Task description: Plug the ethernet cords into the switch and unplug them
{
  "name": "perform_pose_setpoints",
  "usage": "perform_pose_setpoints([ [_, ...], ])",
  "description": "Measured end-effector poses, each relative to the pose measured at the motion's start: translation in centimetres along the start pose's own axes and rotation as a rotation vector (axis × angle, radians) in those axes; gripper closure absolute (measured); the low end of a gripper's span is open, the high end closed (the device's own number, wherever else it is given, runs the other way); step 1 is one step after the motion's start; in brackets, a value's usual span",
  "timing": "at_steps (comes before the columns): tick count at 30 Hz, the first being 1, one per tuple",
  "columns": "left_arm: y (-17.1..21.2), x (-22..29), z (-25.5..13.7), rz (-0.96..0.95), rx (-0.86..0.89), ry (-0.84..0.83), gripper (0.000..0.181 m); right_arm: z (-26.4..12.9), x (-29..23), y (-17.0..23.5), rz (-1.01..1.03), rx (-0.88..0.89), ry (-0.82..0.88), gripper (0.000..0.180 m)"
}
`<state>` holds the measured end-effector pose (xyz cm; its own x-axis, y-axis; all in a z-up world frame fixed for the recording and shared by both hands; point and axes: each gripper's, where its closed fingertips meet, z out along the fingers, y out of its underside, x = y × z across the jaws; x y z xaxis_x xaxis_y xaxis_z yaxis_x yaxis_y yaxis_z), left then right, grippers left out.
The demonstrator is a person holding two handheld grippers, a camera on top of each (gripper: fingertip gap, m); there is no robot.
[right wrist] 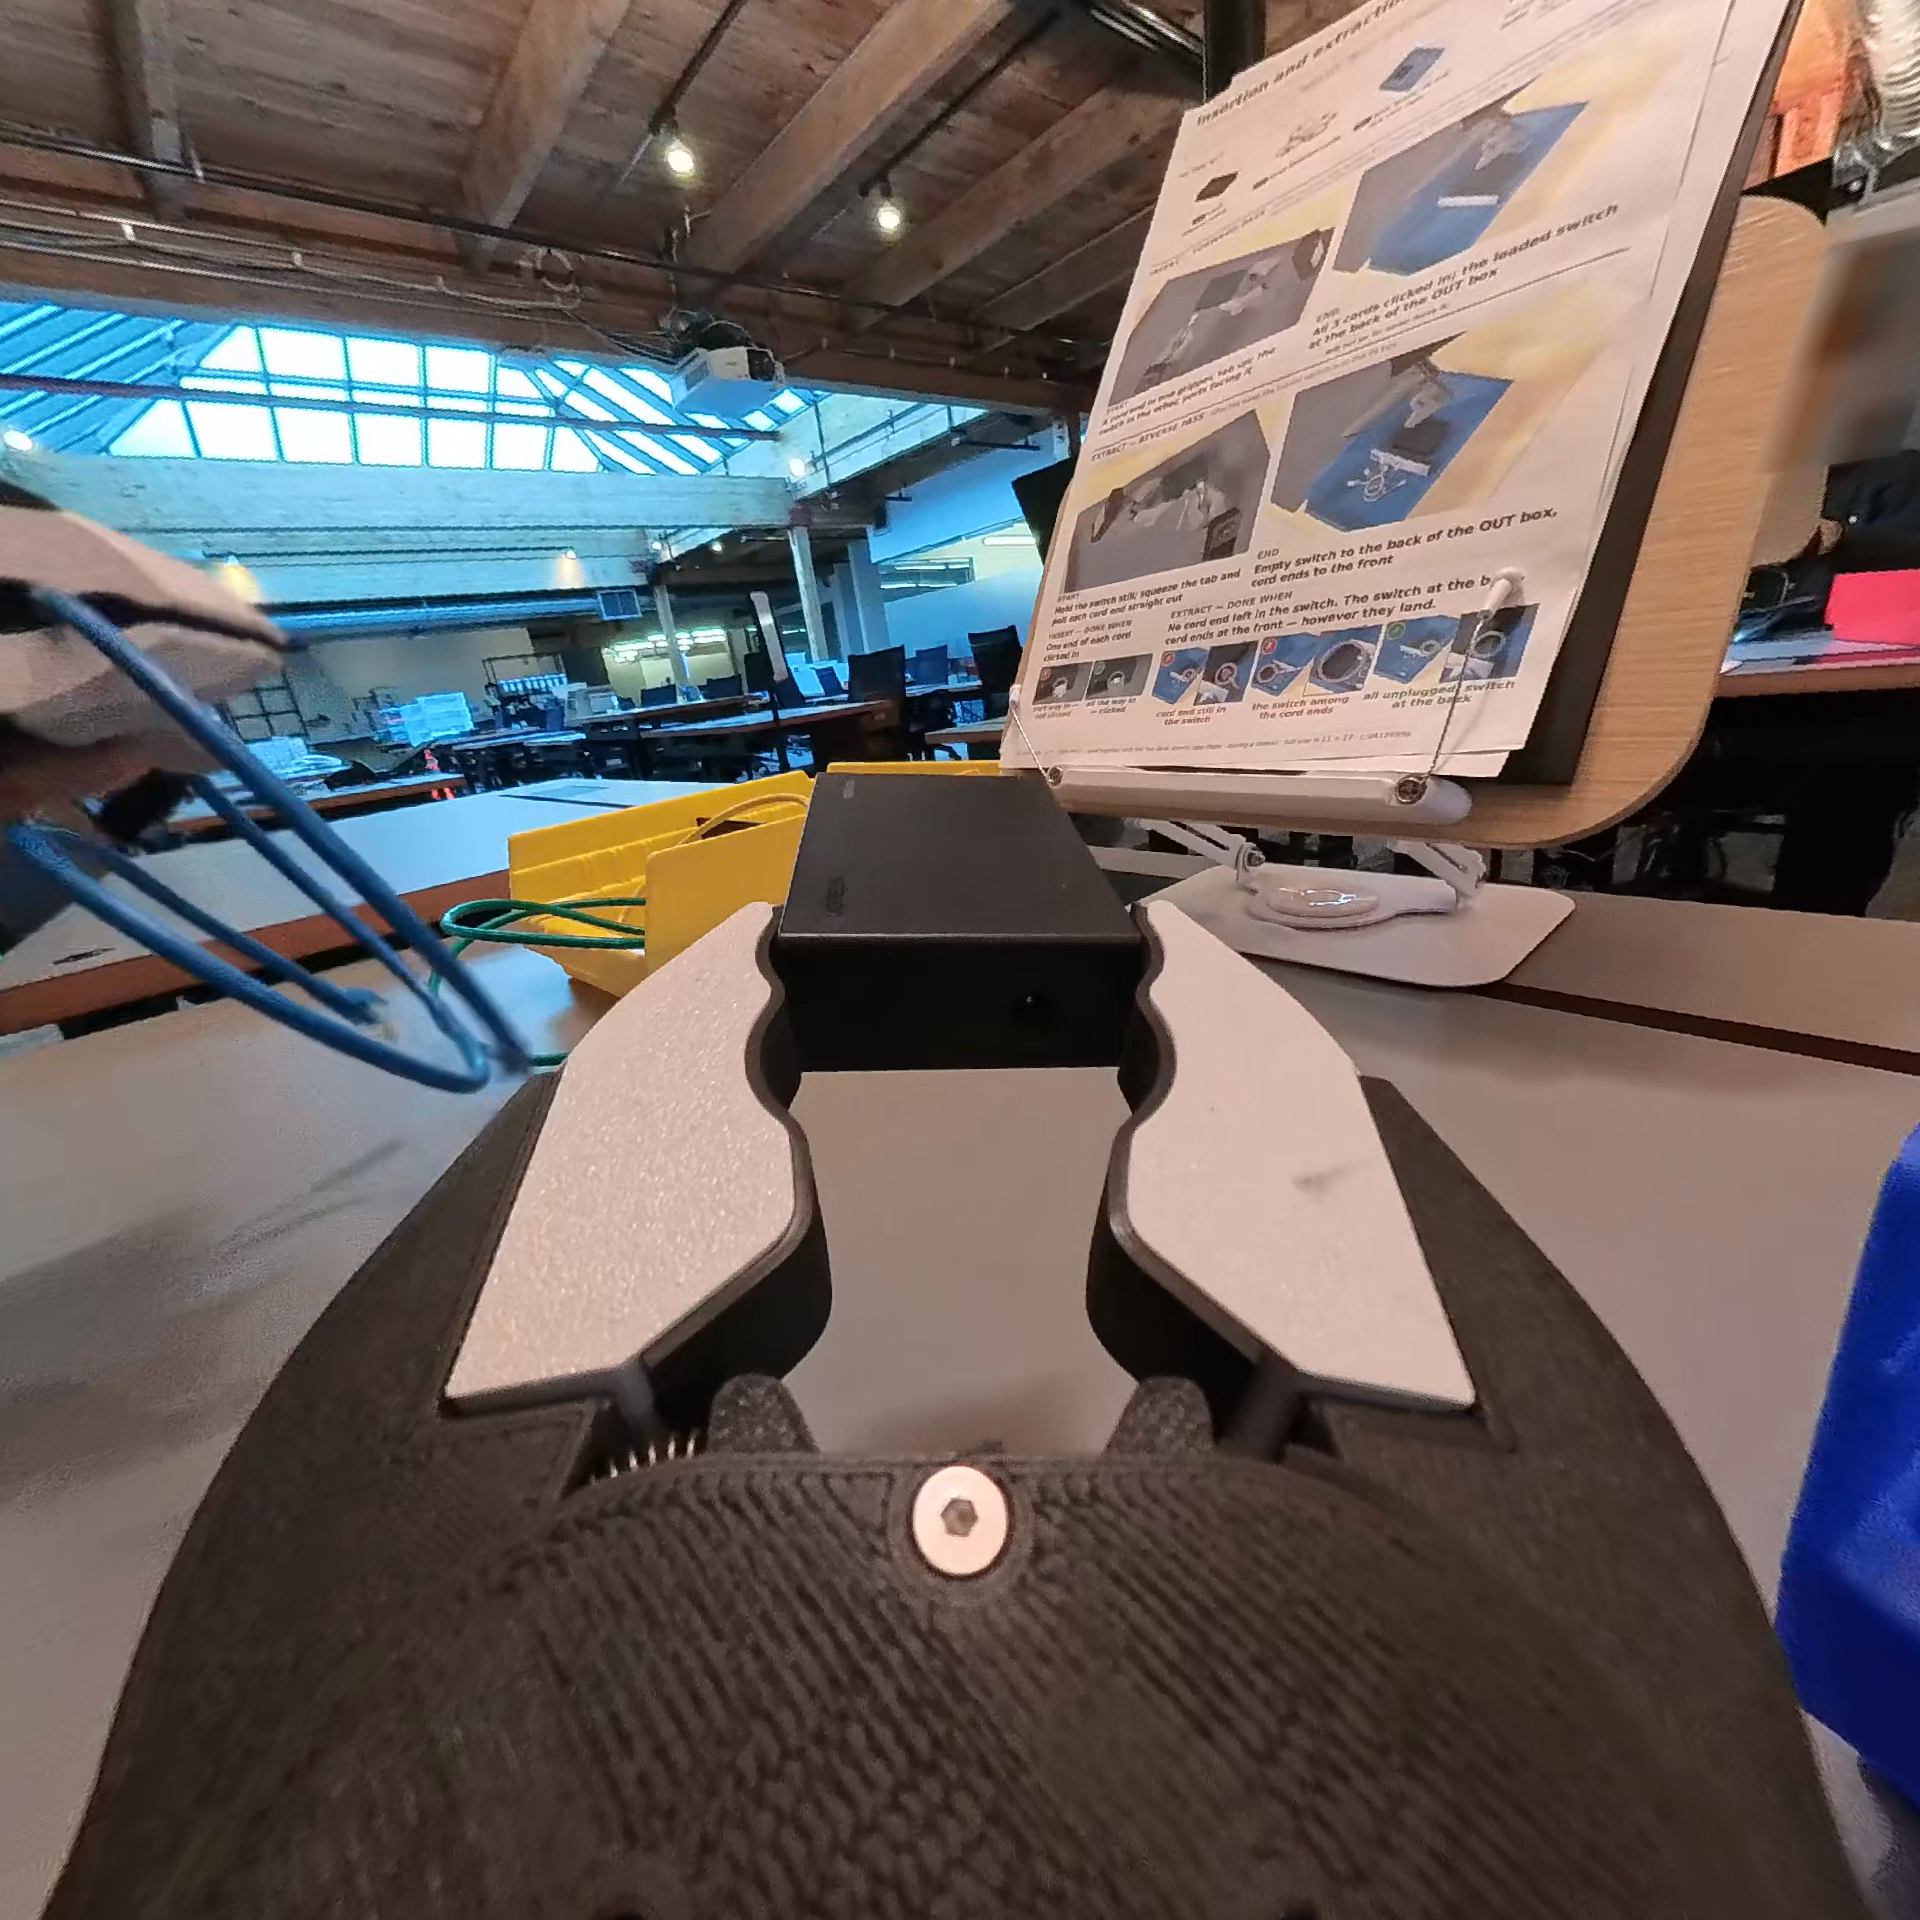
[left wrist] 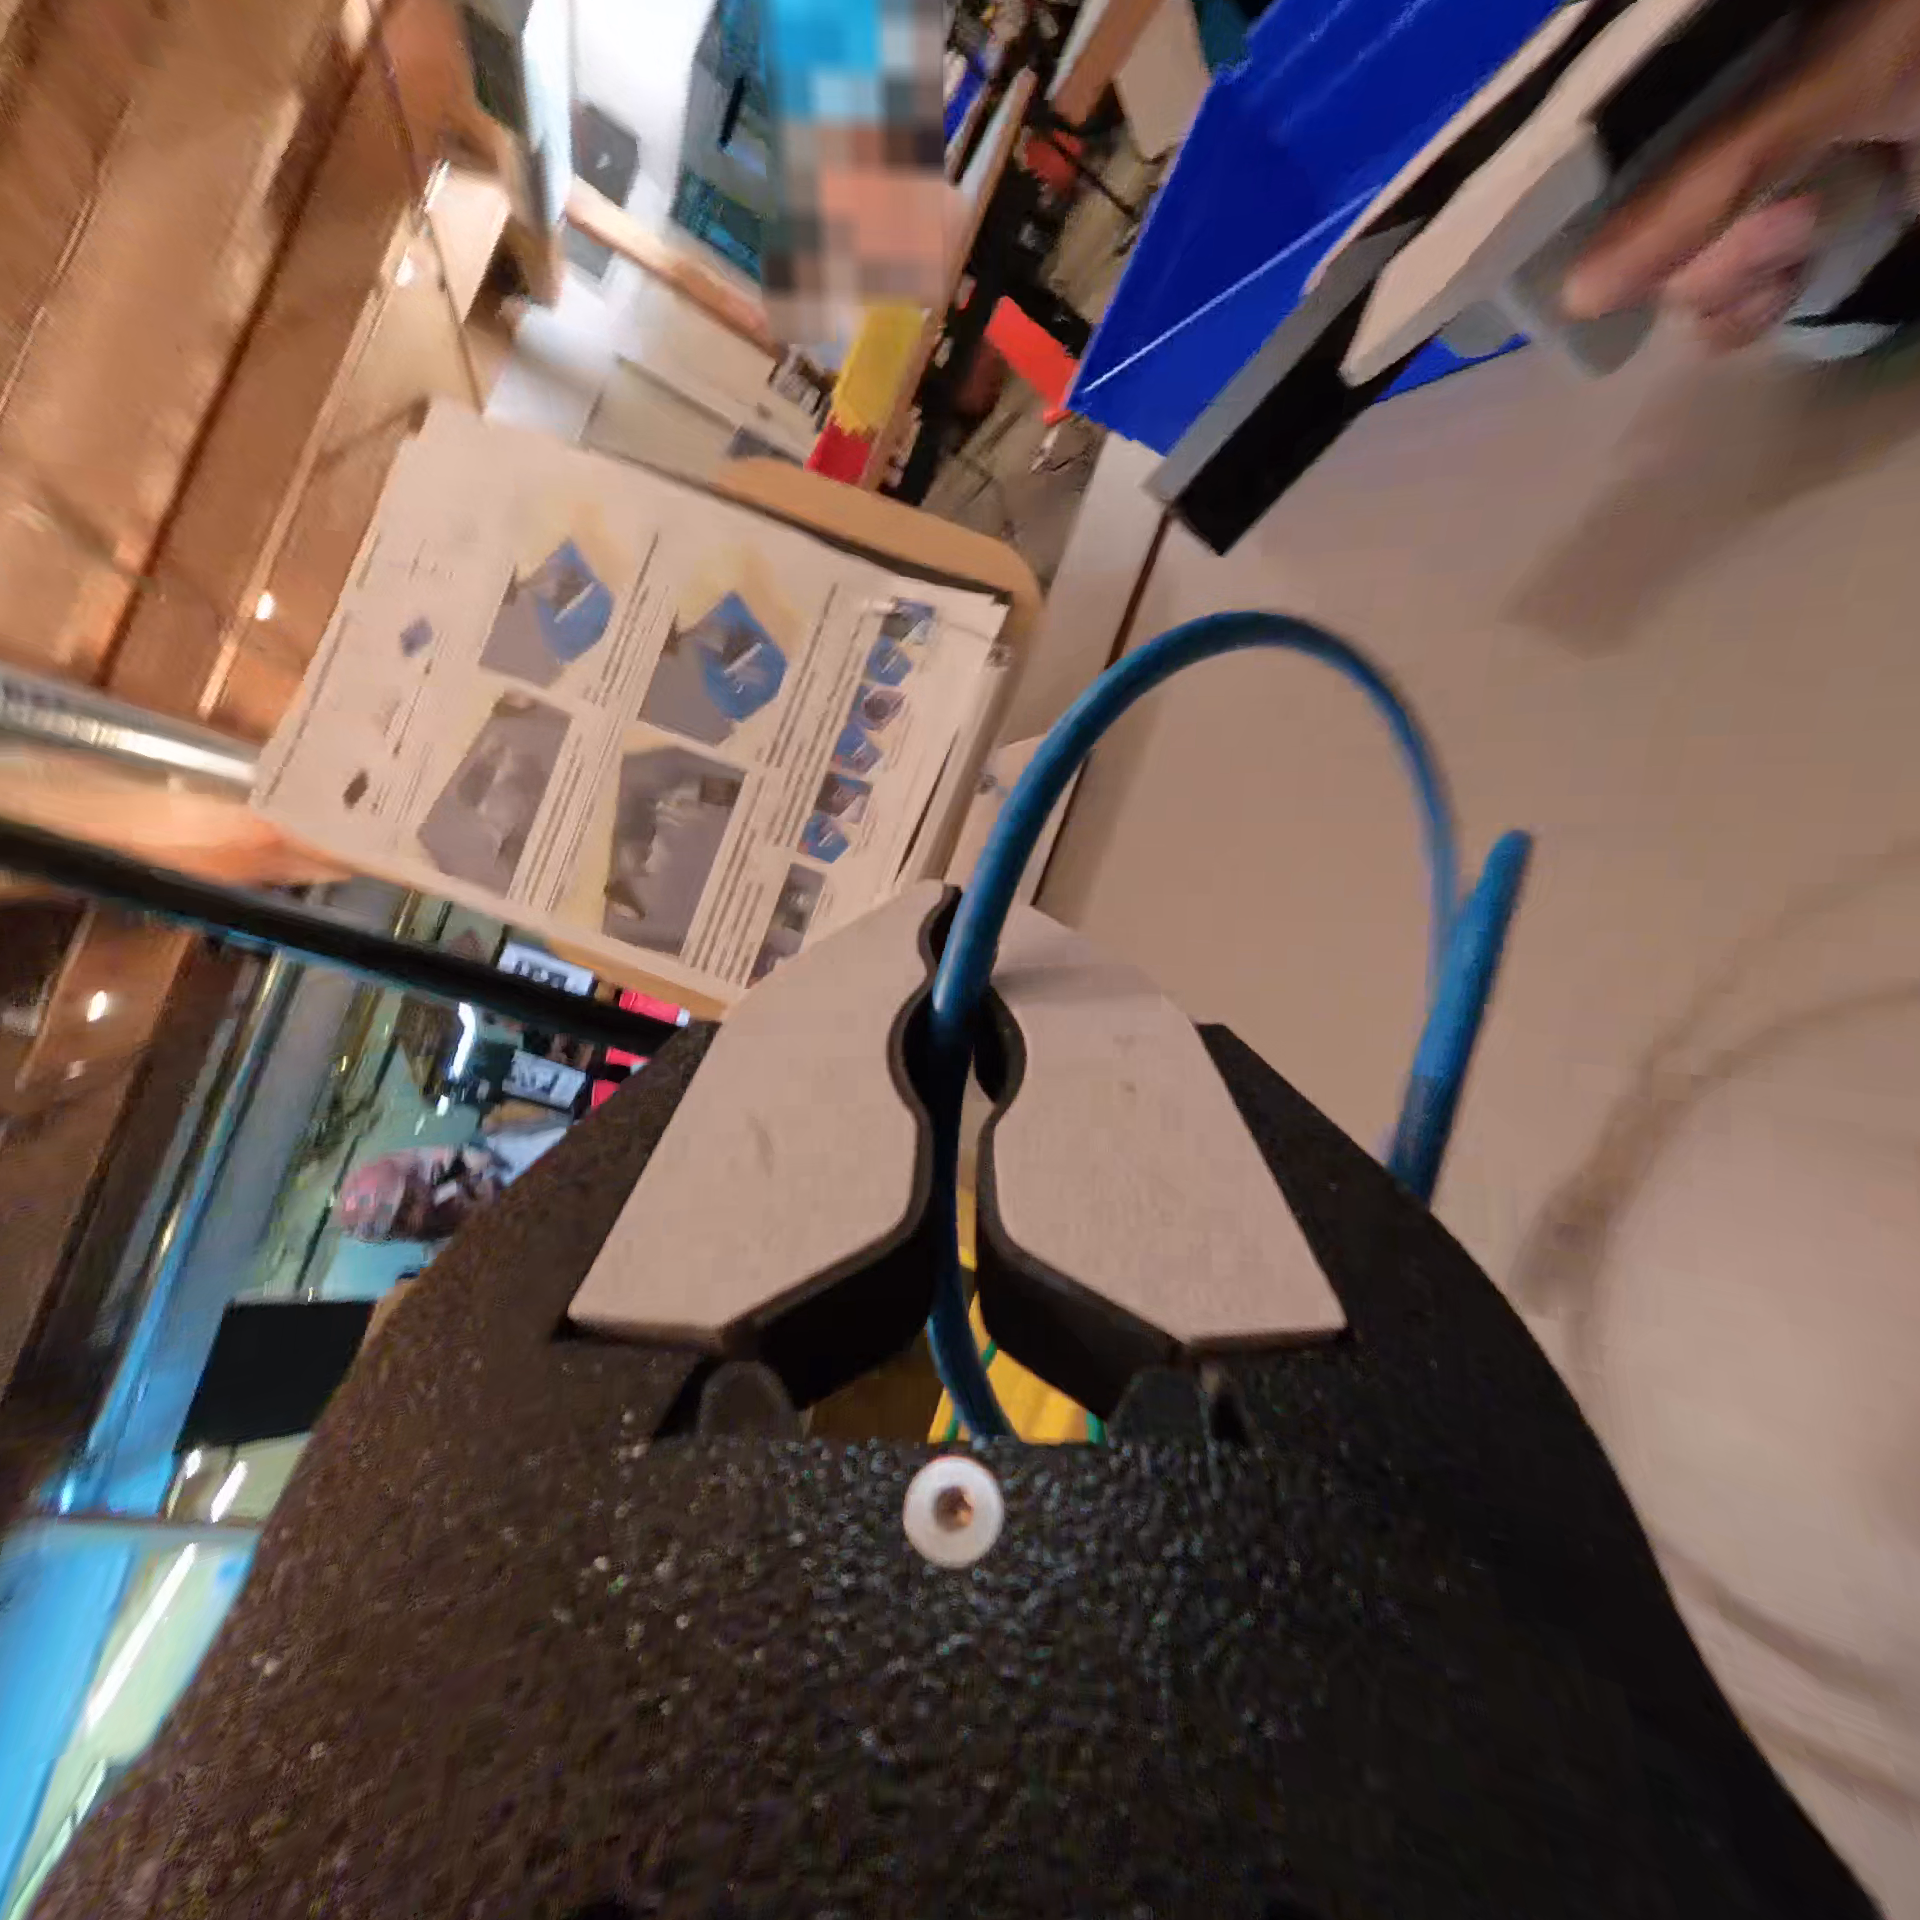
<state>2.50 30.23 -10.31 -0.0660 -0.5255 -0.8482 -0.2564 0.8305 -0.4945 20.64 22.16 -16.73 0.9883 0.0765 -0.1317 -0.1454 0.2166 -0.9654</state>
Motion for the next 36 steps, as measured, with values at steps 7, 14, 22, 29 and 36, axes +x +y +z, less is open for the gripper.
perform_pose_setpoints([
  [7,1.8,12.2,-3.4,-0.225,-0.068,0.736,0.161,0.3,-0.7,0.2,0.001,-0.008,-0.034,0.119],
  [14,-1.5,12.6,-4.1,-0.803,-0.037,0.950,0.106,0.6,-1.9,0.2,0.001,-0.001,-0.098,0.119],
  [22,-2.2,8.0,8.8,-1.591,0.039,0.708,0.108,0.9,-5.1,0.1,-0.057,0.007,-0.182,0.119],
  [29,-6.8,8.8,11.3,-1.841,0.223,1.000,0.141,-0.8,-6.1,0.5,-0.169,-0.026,-0.095,0.119],
  [36,-6.8,9.8,12.4,-1.921,0.107,1.062,0.146,-1.3,-5.1,0.9,-0.174,-0.047,-0.032,0.119],
])
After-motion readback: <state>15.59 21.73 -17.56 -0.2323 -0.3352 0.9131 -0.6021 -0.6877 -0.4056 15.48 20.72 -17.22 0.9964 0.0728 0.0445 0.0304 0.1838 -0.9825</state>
